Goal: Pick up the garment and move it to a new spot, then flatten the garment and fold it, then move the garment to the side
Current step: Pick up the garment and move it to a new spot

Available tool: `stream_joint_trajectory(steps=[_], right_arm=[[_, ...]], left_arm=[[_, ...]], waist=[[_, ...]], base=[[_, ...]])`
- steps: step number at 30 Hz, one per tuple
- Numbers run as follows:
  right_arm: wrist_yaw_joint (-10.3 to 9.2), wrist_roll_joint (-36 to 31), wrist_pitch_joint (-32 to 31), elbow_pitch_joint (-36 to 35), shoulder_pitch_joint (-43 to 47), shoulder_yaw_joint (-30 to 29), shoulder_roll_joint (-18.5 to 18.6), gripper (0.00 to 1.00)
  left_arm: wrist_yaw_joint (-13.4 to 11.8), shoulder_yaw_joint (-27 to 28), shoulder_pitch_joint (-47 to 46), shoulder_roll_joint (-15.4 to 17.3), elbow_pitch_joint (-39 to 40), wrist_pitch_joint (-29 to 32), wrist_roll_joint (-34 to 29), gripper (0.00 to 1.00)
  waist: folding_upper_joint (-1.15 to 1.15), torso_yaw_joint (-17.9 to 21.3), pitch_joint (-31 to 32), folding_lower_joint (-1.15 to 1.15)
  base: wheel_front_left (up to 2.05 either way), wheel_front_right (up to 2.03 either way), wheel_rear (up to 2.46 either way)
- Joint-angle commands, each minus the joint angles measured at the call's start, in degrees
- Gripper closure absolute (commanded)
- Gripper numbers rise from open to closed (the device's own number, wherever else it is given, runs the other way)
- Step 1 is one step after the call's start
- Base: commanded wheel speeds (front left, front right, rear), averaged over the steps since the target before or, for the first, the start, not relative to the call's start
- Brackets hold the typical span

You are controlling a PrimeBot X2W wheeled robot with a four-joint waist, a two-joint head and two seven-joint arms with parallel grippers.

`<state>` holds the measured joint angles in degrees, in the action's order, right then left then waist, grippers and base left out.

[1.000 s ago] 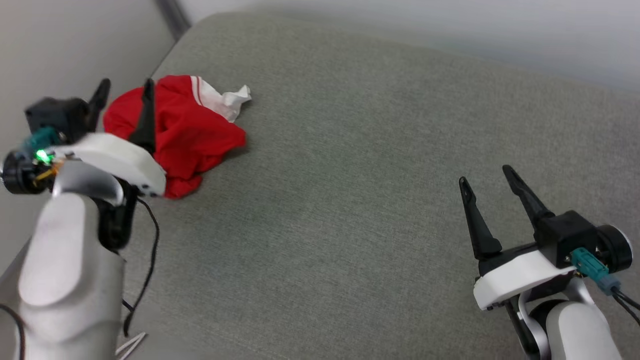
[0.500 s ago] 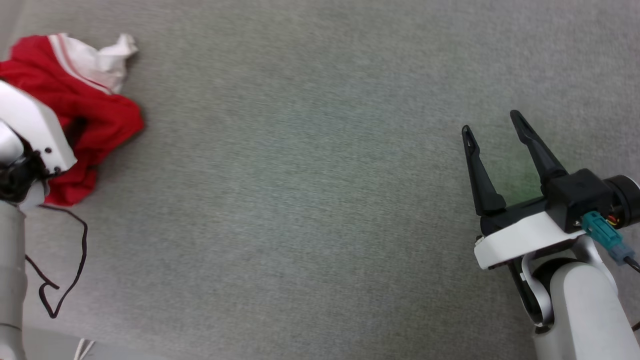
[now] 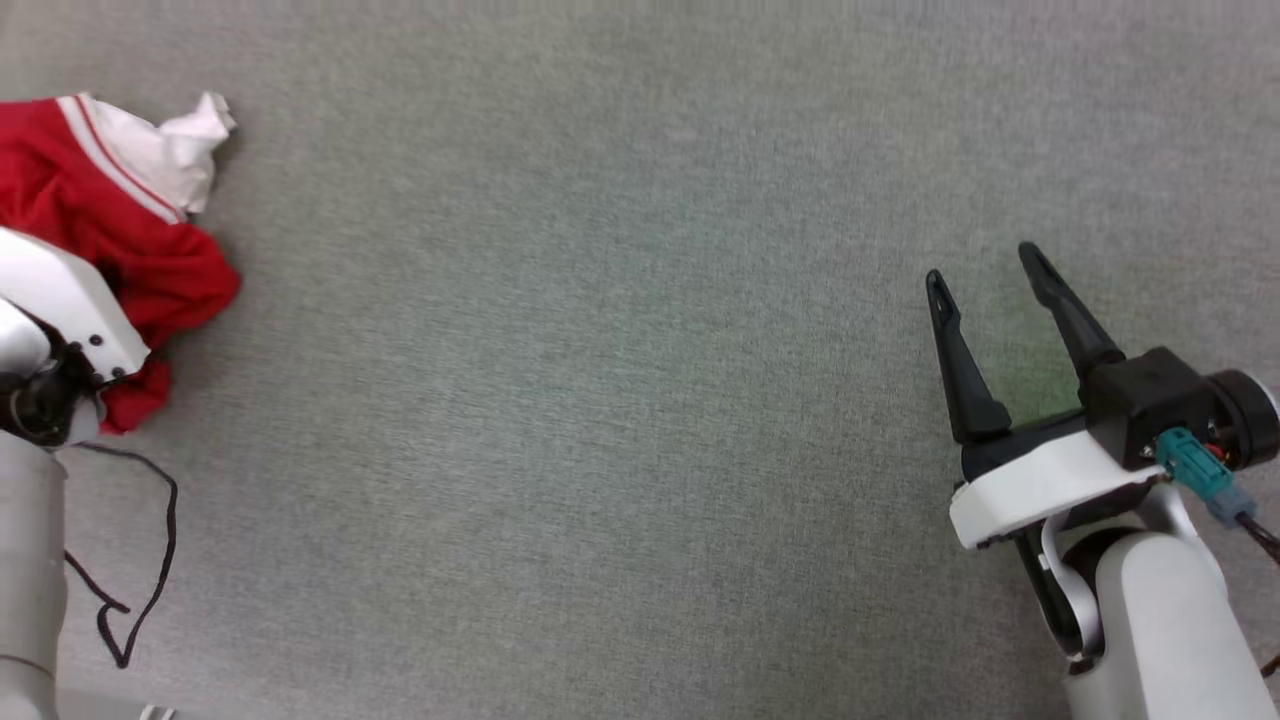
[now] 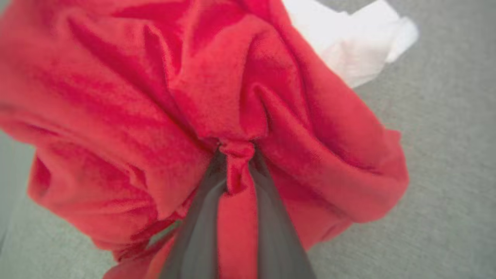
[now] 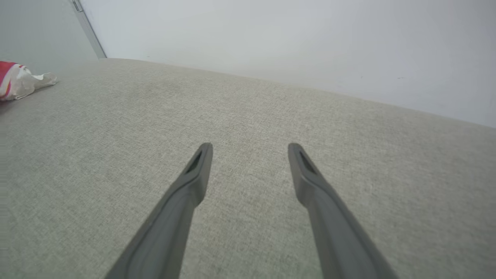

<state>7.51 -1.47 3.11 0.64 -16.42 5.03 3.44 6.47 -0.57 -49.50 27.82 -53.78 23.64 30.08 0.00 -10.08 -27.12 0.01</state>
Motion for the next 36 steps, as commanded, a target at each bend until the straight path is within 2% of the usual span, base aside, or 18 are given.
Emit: stream_joint_trajectory(steps=[1, 12, 17, 21, 25, 36], right_arm=[[-0.04, 0.5, 0.2, 0.2, 0.6, 0.0, 0.0, 0.00], [-0.04, 2.7, 0.5, 2.7, 6.2, -1.2, -0.5, 0.00], [-0.04, 4.0, 0.9, 3.2, 9.1, -1.9, -0.6, 0.00], [-0.04, 5.4, 0.7, 3.3, 11.8, -2.5, -0.6, 0.00], [-0.04, 6.0, -0.4, 2.6, 14.3, -3.4, -0.6, 0.00], [-0.04, 6.2, -2.9, 0.0, 17.2, -4.7, -0.6, 0.00]], left_arm=[[-0.2, -0.3, 0.1, -0.2, 0.2, -1.1, -0.5, 1.00], [-2.8, -4.1, -2.3, -2.6, 3.5, -27.3, -7.5, 1.00], [-3.5, -5.6, -1.2, -4.7, 5.2, -34.0, -8.8, 1.00], [-3.7, -7.0, 0.6, -7.0, 7.8, -35.6, -9.3, 1.00], [-3.3, -9.1, 3.2, -10.7, 12.0, -34.9, -8.9, 1.00], [-1.9, -16.4, 12.4, -20.8, 26.1, -29.0, -6.5, 1.00]], waist=[[0.00, -1.1, 2.5, -0.01], [0.00, -4.4, 15.6, -0.01], [0.00, -3.4, 21.3, -0.01], [0.00, -1.0, 25.3, -0.01], [0.00, 2.2, 27.8, -0.01], [0.00, 13.2, 28.8, -0.01]], base=[[0.00, 0.00, 0.00], [0.00, 0.00, 0.00], [0.00, 0.00, 0.00], [0.00, 0.00, 0.00], [0.00, 0.00, 0.00], [0.00, 0.00, 0.00]])
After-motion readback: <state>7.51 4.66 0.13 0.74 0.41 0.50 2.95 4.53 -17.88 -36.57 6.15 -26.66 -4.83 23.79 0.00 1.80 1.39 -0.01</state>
